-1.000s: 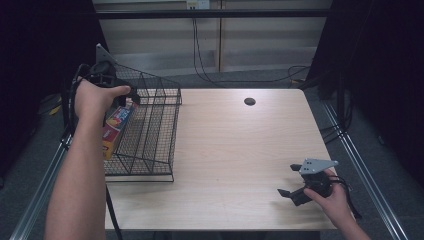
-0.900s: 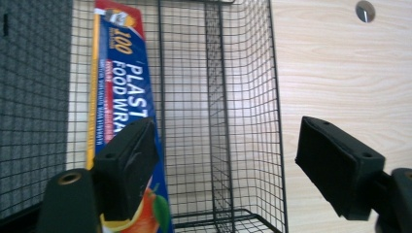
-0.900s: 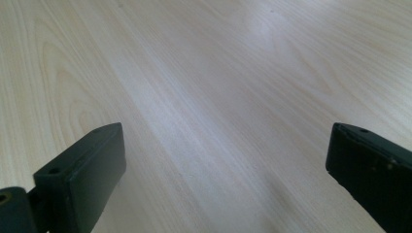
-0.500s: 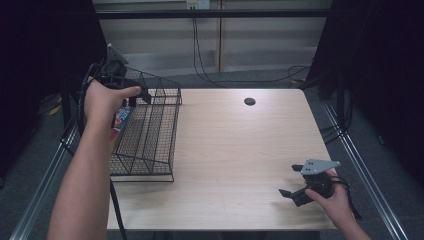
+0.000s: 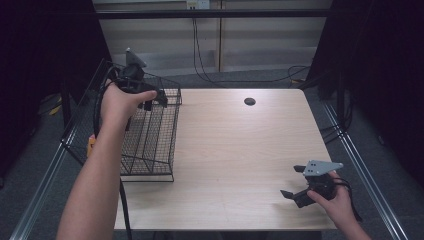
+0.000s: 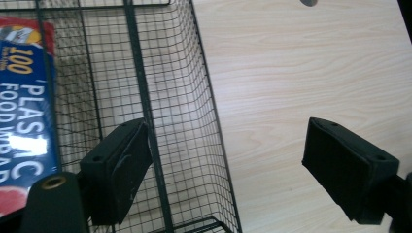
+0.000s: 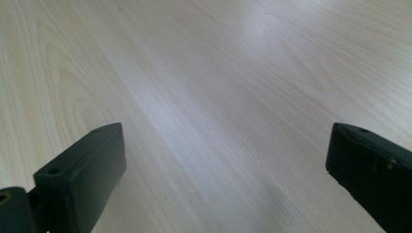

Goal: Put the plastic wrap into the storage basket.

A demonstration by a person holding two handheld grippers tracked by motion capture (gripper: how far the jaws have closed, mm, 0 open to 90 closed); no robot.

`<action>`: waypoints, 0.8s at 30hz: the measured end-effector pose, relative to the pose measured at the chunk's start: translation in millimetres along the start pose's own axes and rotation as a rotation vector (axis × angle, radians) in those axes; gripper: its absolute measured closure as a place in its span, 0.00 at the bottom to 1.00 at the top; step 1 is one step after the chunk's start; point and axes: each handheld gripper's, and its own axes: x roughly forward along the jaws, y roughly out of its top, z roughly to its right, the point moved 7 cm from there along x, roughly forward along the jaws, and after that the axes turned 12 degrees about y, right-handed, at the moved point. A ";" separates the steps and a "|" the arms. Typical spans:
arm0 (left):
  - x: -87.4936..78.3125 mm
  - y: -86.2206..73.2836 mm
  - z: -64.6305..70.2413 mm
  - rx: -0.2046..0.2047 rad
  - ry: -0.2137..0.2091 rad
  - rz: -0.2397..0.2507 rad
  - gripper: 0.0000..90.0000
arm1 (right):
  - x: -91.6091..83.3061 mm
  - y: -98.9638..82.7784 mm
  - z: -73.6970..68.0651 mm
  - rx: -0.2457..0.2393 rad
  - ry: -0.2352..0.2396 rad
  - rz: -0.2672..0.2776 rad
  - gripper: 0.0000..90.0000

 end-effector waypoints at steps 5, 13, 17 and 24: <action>3.1 -2.4 10.4 0.023 -0.025 0.003 0.19 | 1.2 -0.4 -0.3 0.001 0.002 -0.007 0.01; 8.1 -6.0 23.2 0.056 -0.054 0.005 0.19 | 0.2 -0.4 -0.1 0.002 0.001 -0.003 0.01; 10.4 -8.7 31.2 0.078 -0.072 0.004 0.18 | 1.0 -0.3 -0.1 0.000 0.006 -0.003 0.01; 15.8 -13.7 46.5 0.123 -0.104 0.005 0.17 | 0.6 -0.4 -0.2 0.001 0.003 -0.002 0.01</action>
